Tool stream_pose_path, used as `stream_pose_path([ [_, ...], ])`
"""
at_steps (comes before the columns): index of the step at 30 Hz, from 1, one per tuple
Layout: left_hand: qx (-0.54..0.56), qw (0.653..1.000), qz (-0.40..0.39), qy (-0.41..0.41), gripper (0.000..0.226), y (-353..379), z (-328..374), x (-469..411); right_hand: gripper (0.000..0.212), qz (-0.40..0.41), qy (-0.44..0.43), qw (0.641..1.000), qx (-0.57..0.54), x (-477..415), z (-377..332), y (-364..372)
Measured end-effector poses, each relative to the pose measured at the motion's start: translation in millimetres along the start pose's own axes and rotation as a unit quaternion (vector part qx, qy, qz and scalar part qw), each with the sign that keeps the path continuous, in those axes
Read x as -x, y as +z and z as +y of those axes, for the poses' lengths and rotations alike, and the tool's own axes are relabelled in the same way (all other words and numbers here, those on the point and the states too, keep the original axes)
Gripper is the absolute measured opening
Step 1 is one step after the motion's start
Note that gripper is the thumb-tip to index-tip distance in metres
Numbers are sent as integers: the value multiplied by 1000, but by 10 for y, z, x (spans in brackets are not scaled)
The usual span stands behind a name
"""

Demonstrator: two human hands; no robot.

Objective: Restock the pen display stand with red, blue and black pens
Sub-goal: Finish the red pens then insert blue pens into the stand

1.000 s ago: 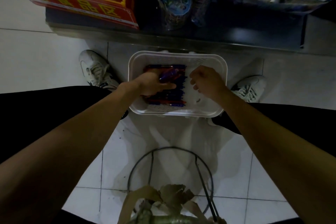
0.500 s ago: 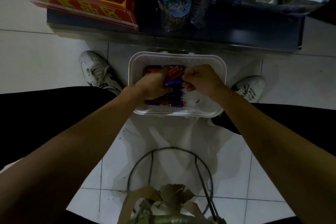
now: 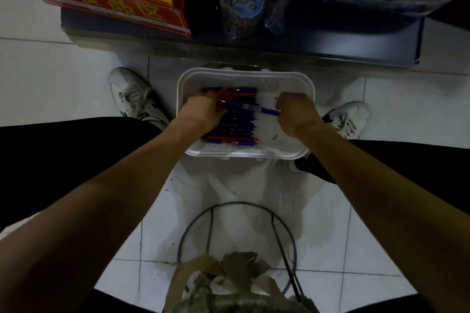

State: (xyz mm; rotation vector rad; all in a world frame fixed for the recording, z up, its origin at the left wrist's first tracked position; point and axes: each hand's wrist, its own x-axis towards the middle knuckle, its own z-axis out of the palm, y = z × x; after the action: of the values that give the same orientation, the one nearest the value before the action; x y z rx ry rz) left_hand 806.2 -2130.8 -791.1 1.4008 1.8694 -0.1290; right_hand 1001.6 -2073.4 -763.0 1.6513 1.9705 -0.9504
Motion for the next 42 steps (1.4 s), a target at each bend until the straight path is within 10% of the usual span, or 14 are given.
stream_pose_path([
  [10, -3, 984, -169, 63, 36, 334, -87, -3, 29, 78, -47, 992, -89, 16, 4, 2],
  [42, -58, 968, -245, 12, 45, 262, -97, -47, 26, 53, -38, 992, -105, -48, -50, 48],
])
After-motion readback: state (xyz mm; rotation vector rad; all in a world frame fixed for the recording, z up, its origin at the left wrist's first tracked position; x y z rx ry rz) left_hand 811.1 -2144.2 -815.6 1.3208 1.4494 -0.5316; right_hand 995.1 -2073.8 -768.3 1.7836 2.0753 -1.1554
